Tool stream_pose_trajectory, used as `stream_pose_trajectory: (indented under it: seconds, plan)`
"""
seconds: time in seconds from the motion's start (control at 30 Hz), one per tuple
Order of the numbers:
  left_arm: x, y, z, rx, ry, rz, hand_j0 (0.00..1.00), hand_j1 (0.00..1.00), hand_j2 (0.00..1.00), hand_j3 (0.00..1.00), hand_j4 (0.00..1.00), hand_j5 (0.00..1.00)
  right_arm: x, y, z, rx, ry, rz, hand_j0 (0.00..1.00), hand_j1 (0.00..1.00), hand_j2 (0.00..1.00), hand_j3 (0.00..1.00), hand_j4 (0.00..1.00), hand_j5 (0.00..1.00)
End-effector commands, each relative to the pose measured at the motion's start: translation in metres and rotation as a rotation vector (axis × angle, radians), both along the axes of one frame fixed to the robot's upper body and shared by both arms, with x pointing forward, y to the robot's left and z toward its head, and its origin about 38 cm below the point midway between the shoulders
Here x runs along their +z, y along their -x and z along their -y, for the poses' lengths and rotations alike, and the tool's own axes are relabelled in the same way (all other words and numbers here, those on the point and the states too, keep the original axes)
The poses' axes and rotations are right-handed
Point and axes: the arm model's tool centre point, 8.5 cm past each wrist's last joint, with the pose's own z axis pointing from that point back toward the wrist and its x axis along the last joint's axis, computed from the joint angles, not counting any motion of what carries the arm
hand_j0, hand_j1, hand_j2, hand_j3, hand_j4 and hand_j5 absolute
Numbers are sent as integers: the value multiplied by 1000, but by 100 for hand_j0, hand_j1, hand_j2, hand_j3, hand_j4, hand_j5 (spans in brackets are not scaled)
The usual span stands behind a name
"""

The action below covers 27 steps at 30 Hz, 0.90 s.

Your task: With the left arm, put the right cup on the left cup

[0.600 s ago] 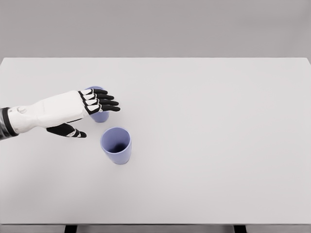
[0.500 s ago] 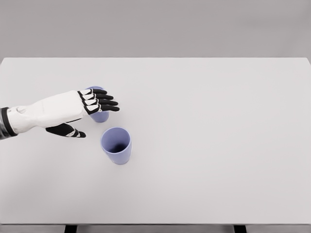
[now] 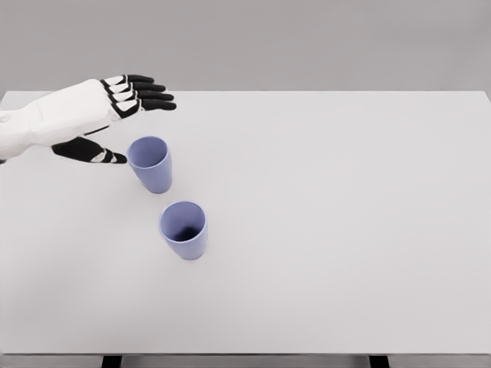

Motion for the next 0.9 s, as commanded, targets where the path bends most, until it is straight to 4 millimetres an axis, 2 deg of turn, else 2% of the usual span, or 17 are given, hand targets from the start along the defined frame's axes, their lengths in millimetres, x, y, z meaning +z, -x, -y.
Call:
stream_pose_trajectory:
  seconds: [0.0, 0.03, 0.13, 0.17, 0.2, 0.3, 0.33, 0.43, 0.5, 0.57, 0.7, 0.77, 0.8, 0.87]
  plan:
    - [-15, 6, 8, -25, 75, -103, 100, 100, 100, 100, 100, 100, 0, 0, 0, 0, -1, 0, 100, 100, 100, 100, 100, 100]
    - [-23, 15, 19, -63, 146, -191, 100, 100, 100, 100, 100, 100, 0, 0, 0, 0, -1, 0, 100, 100, 100, 100, 100, 100]
    - [-41, 21, 24, -99, 58, -264, 100, 100, 100, 100, 100, 100, 0, 0, 0, 2, -1, 0, 100, 100, 100, 100, 100, 100]
    - [-53, 26, 23, -107, 26, -304, 100, 100, 100, 100, 100, 100, 0, 0, 0, 0, -1, 0, 100, 100, 100, 100, 100, 100]
    - [-55, 27, 23, -111, 8, -311, 100, 100, 100, 100, 100, 100, 0, 0, 0, 2, -1, 0, 100, 100, 100, 100, 100, 100]
    - [-34, 20, 23, -131, -45, -283, 100, 100, 100, 100, 100, 100, 0, 0, 0, 0, -1, 0, 100, 100, 100, 100, 100, 100]
    - [-32, 20, 22, -133, -59, -284, 100, 100, 100, 100, 100, 100, 0, 0, 0, 0, -1, 0, 100, 100, 100, 100, 100, 100]
    - [-34, 20, 35, -227, -281, -333, 100, 100, 100, 100, 100, 100, 0, 0, 0, 0, -1, 0, 100, 100, 100, 100, 100, 100]
    - [-34, 20, 44, -255, -293, -333, 100, 100, 100, 100, 100, 100, 0, 0, 0, 2, -1, 0, 100, 100, 100, 100, 100, 100]
    - [-35, 20, 44, -253, -298, -329, 100, 100, 100, 100, 100, 100, 0, 0, 0, 0, -1, 0, 100, 100, 100, 100, 100, 100]
    - [-17, 13, 67, -303, -289, -265, 100, 100, 100, 100, 100, 100, 0, 0, 0, 0, -1, 0, 100, 100, 100, 100, 100, 100]
    - [-24, 14, 70, -306, -311, -254, 100, 100, 100, 100, 100, 100, 0, 0, 0, 0, -1, 0, 100, 100, 100, 100, 100, 100]
    - [-34, 16, 68, -302, -334, -259, 100, 100, 100, 100, 100, 100, 0, 0, 0, 0, -1, 0, 100, 100, 100, 100, 100, 100]
    - [-36, 16, 65, -282, -302, -250, 100, 100, 100, 100, 100, 100, 0, 0, 0, 0, -1, 0, 100, 100, 100, 100, 100, 100]
